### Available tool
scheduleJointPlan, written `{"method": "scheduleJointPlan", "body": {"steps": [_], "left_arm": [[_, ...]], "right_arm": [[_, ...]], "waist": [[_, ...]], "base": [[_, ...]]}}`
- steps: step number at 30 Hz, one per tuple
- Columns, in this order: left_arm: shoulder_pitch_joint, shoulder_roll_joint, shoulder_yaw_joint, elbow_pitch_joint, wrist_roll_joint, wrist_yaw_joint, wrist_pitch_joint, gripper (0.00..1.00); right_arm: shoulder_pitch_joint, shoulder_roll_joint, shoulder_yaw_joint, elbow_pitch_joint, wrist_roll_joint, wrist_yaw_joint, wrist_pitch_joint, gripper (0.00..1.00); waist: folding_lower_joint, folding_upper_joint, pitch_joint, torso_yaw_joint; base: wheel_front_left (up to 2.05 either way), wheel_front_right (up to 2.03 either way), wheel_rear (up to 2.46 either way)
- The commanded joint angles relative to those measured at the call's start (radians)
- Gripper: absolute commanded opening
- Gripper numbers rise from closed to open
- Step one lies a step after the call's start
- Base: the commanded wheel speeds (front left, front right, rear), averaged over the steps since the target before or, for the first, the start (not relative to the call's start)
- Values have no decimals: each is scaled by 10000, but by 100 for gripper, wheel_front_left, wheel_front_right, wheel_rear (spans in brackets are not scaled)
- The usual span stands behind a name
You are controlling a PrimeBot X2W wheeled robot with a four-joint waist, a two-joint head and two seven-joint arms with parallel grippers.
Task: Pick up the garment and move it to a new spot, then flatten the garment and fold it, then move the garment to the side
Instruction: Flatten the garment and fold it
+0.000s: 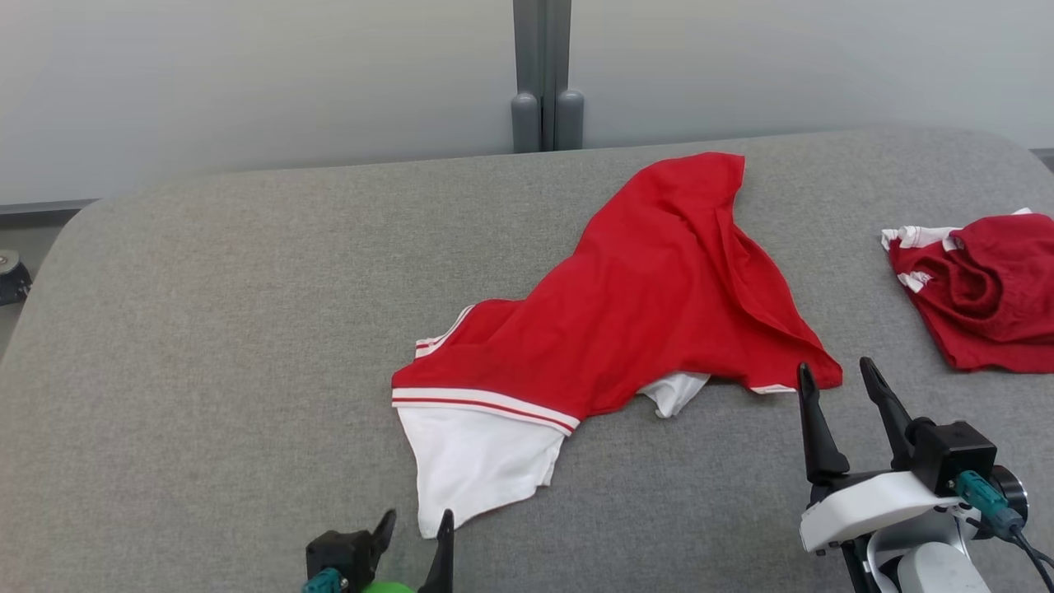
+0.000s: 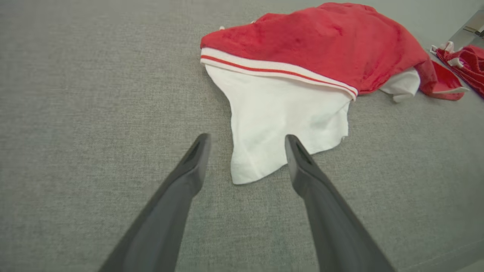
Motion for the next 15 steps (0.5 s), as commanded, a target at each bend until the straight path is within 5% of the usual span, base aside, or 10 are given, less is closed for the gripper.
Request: {"method": "scheduleJointPlan", "body": {"steps": [1, 15], "left_arm": [[-193, 36, -96, 150, -78, 63, 200, 100], [-811, 36, -259, 1516, -1071, 497, 422, 100]], "right_arm": [[-68, -9, -30, 42, 1, -16, -30, 100], [-70, -8, -311, 373, -45, -16, -30, 100]], "waist": [[0, 0, 90, -73], [0, 0, 276, -516]], "base": [[0, 0, 0], [0, 0, 0]]}}
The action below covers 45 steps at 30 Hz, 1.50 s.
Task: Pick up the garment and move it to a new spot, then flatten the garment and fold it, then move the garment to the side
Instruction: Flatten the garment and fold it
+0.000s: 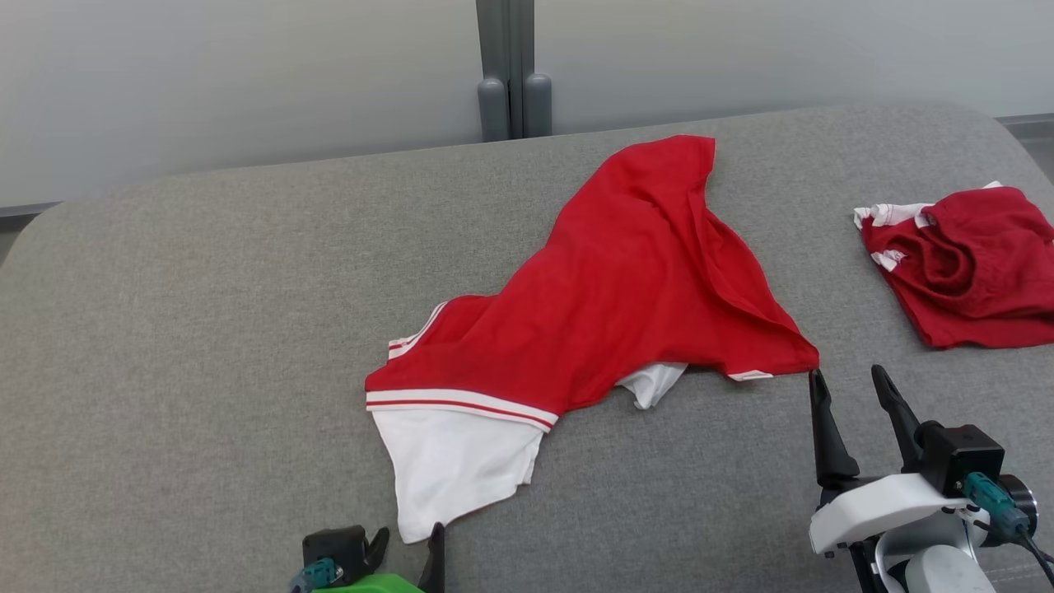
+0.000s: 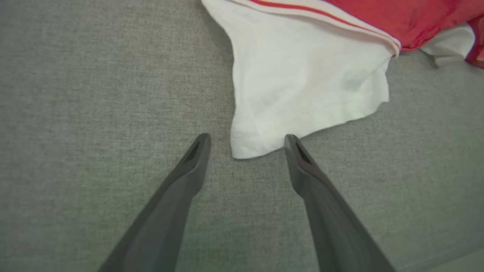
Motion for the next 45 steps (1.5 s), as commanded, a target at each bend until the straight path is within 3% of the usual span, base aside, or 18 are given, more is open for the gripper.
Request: {"method": "scheduleJointPlan", "body": {"steps": [1, 3, 4, 6, 7, 8, 9, 11, 22, 41, 42, 43, 45], "left_arm": [[-190, 36, -18, 130, -119, 42, -55, 100], [-267, 36, -102, 320, -248, 24, -81, 98], [-323, 36, -156, 408, -367, -3, -104, 84], [-420, 36, -289, 572, -545, -36, -145, 47], [-454, 36, -342, 639, -592, -43, -169, 39], [-502, 32, -411, 697, -653, -72, -234, 23], [-544, 33, -453, 726, -729, -107, -276, 13], [-632, 35, -550, 815, -798, -107, -413, 0], [-701, 253, -475, 176, -769, 8, -1054, 0], [-865, 468, -755, -1196, -599, 188, -847, 0], [-866, 478, -753, -1232, -600, 184, -859, 0], [-873, 482, -750, -1280, -607, 190, -888, 0], [-913, 487, -752, -1372, -618, 190, -936, 0]], "right_arm": [[-7, -8, -44, 75, -50, -16, -30, 100], [-10, -8, -75, 158, -68, -16, -30, 100], [-12, -8, -90, 206, -72, -16, -30, 100], [-8, -8, -98, 283, -77, -16, -30, 100], [-10, -8, -98, 326, -80, -16, -30, 100], [-17, -8, -101, 374, -84, -16, -31, 100], [-18, -8, -116, 436, -91, -16, -31, 100], [-23, -10, -212, 653, -169, -16, -31, 100], [-1242, -13, -1712, 2838, -1194, -16, 776, 100], [-4574, -14, -3613, 7151, -2544, -16, 1374, 100], [-4664, -14, -3630, 7318, -2546, -16, 1404, 98], [-4761, -11, -3627, 7537, -2482, -16, 1437, 56], [-4902, -3, -3559, 7868, -2382, -16, 1441, 28]], "waist": [[0, -1, -9, -15], [0, -1, -25, -14], [0, -1, -36, -8], [0, -1, -60, 9], [0, -1, -70, 18], [0, -1, -80, 32], [0, -1, -87, 47], [0, -1, -102, 109], [0, -1, -6, 706], [0, -1, 682, 1166], [0, -1, 694, 1170], [0, -1, 705, 1168], [0, -1, 699, 1143]], "base": [[0, 0, 0], [0, 0, 0], [0, 0, 0], [0, 0, 0], [0, 0, 0], [0, 0, 0], [0, 0, 0], [0, 0, 0], [0, 0, 0], [0, 0, 0], [0, 0, 0], [0, 0, 0], [0, 0, 0]]}}
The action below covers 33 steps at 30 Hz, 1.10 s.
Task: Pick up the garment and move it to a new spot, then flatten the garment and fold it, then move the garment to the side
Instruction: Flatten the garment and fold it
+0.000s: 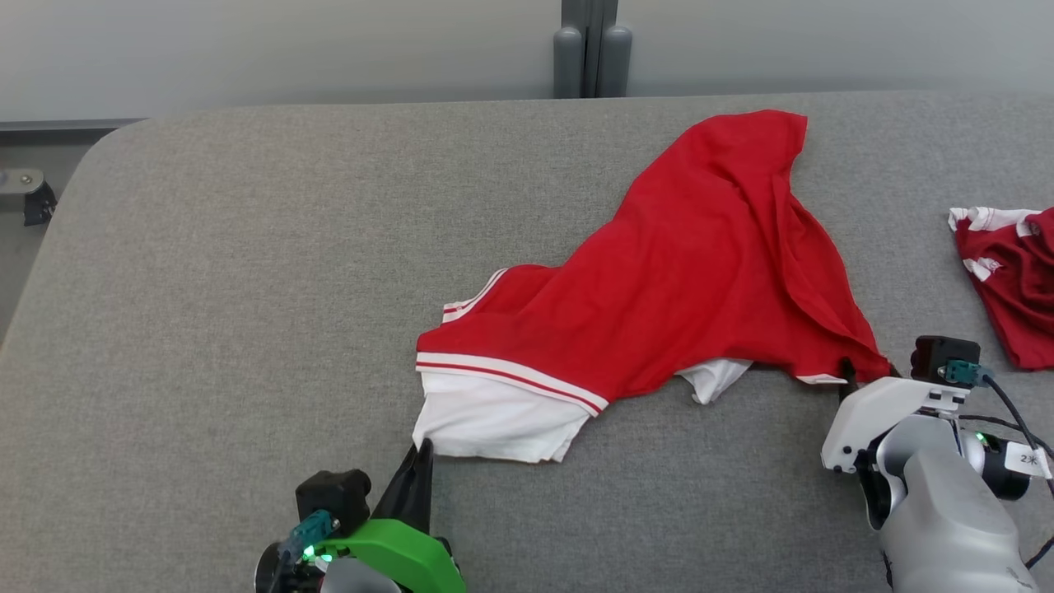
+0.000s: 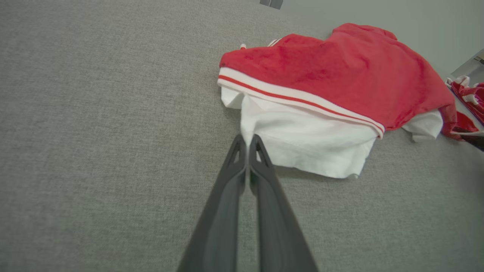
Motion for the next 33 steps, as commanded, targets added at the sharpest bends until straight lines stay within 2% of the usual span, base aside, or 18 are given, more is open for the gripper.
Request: {"method": "scheduleJointPlan", "body": {"steps": [1, 2, 5, 9, 16, 18, 24, 28, 33], "left_arm": [[-175, 74, 28, -103, 40, 23, -107, 0], [-208, 69, 43, -156, 28, 23, -149, 0], [-292, 83, 78, -328, 34, -35, -317, 0], [-622, 165, 195, -710, 142, -34, -620, 0], [-1600, 496, 627, -1684, 313, -3, -912, 0], [-2033, 754, 824, -2209, 435, 5, -894, 0], [-2751, 1263, 1241, -3685, 501, 103, -627, 0], [-3199, 1671, 1488, -4917, 658, 196, -305, 0], [-3804, 2198, 1668, -6422, 901, 255, 334, 0]], "right_arm": [[-60, 4, 51, 216, 83, -16, 24, 14], [-164, 2, 111, 364, 195, -16, -52, 0], [-521, -2, 352, 809, 909, -16, -240, 0], [-935, -13, 1196, 1150, 2037, -16, -587, 0], [-879, -8, 3132, 251, 3691, -15, -773, 0], [-575, -23, 3989, -737, 4377, -16, -633, 0], [158, -645, 5000, -3695, 5425, -15, -142, 0], [816, -1178, 4867, -6307, 5720, -16, 429, 0], [1773, -1306, 4085, -9912, 5385, -15, 1520, 0]], "waist": [[0, 0, -20, -32], [0, 0, -38, -56], [0, 0, -111, -130], [0, 0, -274, -290], [0, 0, -732, -609], [0, 0, -1025, -774], [0, 0, -1539, -1032], [0, 0, -1758, -1163], [0, 0, -1906, -1312]], "base": [[0, 0, 0], [0, 0, 0], [0, 0, 0], [0, 0, 0], [0, 0, 0], [0, 0, 0], [0, 0, 0], [0, 0, 0], [0, 0, 0]]}}
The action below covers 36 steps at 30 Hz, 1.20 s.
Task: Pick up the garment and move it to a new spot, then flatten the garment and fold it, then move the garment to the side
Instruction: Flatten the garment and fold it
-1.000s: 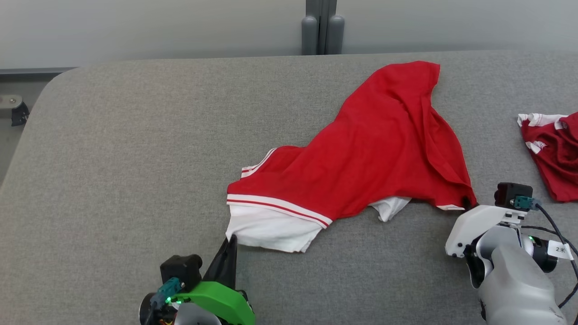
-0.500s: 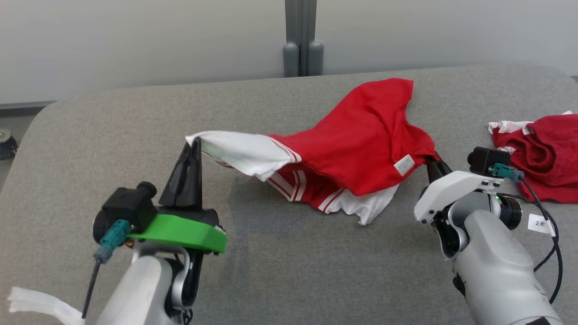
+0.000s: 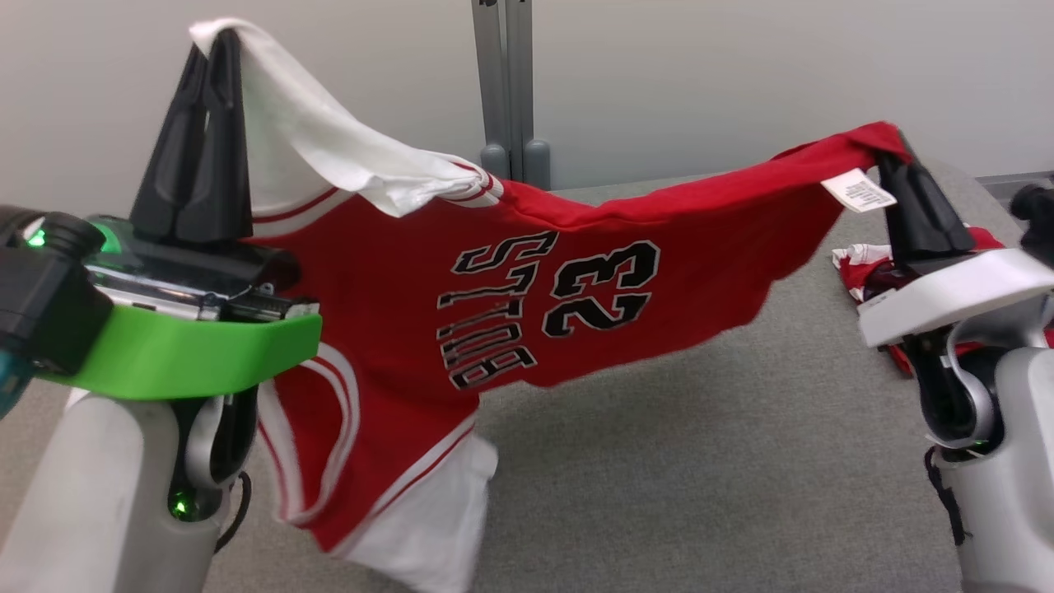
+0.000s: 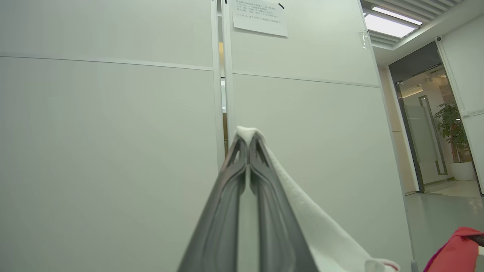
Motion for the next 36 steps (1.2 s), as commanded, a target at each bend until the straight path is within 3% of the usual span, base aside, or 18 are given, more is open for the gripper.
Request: {"method": "scheduleJointPlan", "body": {"steps": [1, 5, 9, 13, 16, 22, 26, 32, 36], "left_arm": [[-357, 183, 55, -379, 105, 30, 205, 0], [-1113, 515, 25, -1449, 305, -69, 924, 0], [-1858, 693, -7, -2066, 232, -162, 1631, 0], [-2362, 828, -131, -2013, 201, -306, 2173, 0], [-2644, 758, -259, -1538, -23, -425, 2422, 0], [-4119, 925, -494, 934, 112, -958, 2752, 0], [-6048, 984, -697, 3632, 775, -1360, 2431, 0], [-8835, 607, -815, 7126, 1870, -1061, 1036, 0], [-10323, -25, -906, 8629, 2189, -847, -305, 0]], "right_arm": [[343, 51, -252, -943, -177, -13, 354, 0], [867, 264, -963, -3748, -555, -13, 1427, 0], [1093, 461, -1497, -5757, -789, -13, 2325, 0], [1151, 621, -1759, -6699, -927, -13, 3026, 0], [1077, 760, -1764, -6592, -801, -13, 3323, 0], [-745, 1044, -1435, -4602, -681, -10, 2938, 0], [-3421, 1168, -916, -1631, -1256, -8, 2133, 0], [-7388, 1296, -1231, 3341, -2985, -10, 178, 0], [-9312, 1308, -1377, 5726, -3756, -8, -938, 0]], "waist": [[0, 0, -100, -136], [0, 0, -67, -265], [0, 0, 69, -391], [0, 0, 356, -478], [0, 0, 733, -455], [0, 0, 2090, -481], [0, 0, 2872, -659], [0, 0, 3492, -706], [0, 0, 4100, -321]], "base": [[0, 0, 0], [0, 0, 0], [0, 0, 0], [0, 0, 0], [0, 0, 0], [0, 0, 0], [0, 0, 0], [0, 0, 0], [0, 0, 0]]}}
